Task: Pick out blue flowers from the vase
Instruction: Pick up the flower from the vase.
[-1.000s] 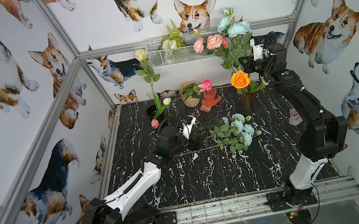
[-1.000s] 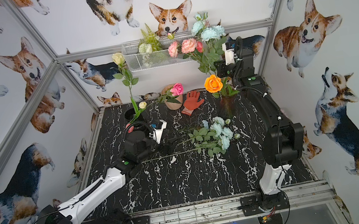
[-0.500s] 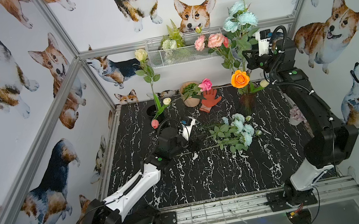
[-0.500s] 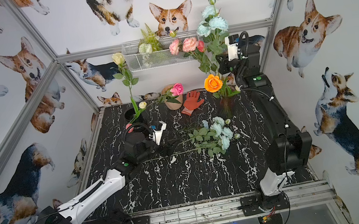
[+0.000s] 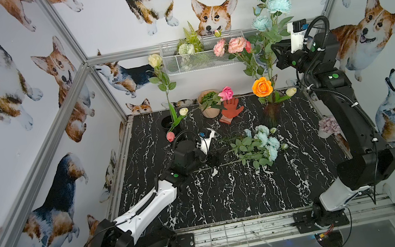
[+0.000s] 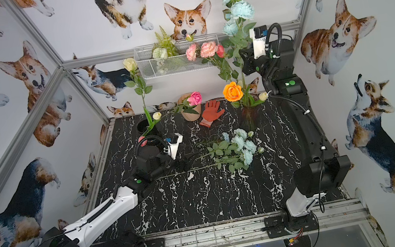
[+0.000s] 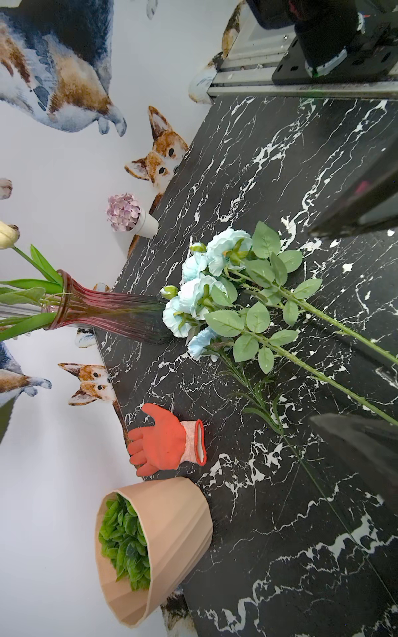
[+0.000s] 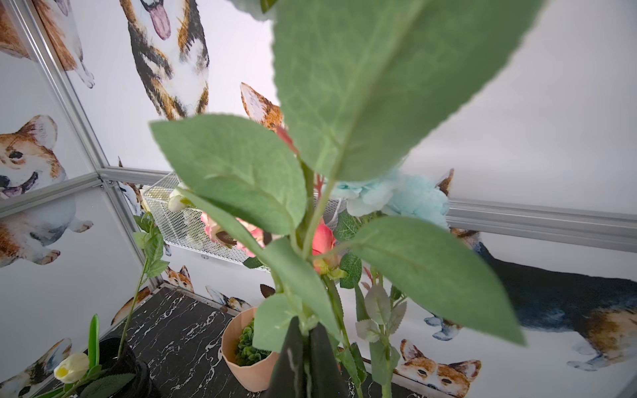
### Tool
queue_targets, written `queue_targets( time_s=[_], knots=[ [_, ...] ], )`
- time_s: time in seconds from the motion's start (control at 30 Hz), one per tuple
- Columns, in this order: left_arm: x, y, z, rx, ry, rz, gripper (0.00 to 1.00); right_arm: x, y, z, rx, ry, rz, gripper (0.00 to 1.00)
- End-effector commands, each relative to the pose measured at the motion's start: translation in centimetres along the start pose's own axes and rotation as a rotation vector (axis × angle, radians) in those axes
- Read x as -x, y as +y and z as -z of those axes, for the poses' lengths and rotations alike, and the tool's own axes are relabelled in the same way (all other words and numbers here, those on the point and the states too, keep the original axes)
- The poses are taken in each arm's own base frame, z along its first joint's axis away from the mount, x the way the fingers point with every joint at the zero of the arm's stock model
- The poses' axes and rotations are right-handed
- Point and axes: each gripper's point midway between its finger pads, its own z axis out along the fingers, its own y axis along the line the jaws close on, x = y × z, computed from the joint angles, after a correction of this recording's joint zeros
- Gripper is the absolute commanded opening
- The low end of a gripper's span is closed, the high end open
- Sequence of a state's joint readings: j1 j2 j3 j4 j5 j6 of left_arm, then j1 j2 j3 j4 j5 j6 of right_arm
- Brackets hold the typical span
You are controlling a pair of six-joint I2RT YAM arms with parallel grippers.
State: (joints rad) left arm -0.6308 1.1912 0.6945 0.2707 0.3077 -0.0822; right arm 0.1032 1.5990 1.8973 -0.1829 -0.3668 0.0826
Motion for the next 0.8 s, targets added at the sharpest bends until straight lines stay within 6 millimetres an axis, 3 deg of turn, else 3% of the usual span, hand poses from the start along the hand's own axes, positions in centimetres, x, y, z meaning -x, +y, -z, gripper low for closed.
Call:
queue_targets(
  time_s=[0.0, 0.1, 0.33, 0.53, 0.77],
  knots=[
    [1.2, -0.4, 0.1, -0.020, -0.042, -0.012, 0.80, 2.5, 0.5, 1.1, -0.004, -0.035, 0.057, 0.00],
    [1.5, -0.5, 0.0, -0.028, -0.047, -0.014, 0.80, 4.4, 1.1, 1.9, 0.003, -0.059, 0.082, 0.00],
    [2.3, -0.8, -0.1, -0.044, -0.067, -0.019, 0.80, 6.6, 2.0, 3.5, 0.009, -0.085, 0.118, 0.00],
    [3.1, -1.1, -0.2, -0.062, -0.083, -0.025, 0.80, 8.7, 3.7, 6.3, 0.034, -0.121, 0.131, 0.00],
    [6.2, -2.3, 0.5, -0.104, -0.142, -0.066, 0.81, 11.4, 6.1, 9.8, 0.087, -0.166, 0.145, 0.00]
  ],
)
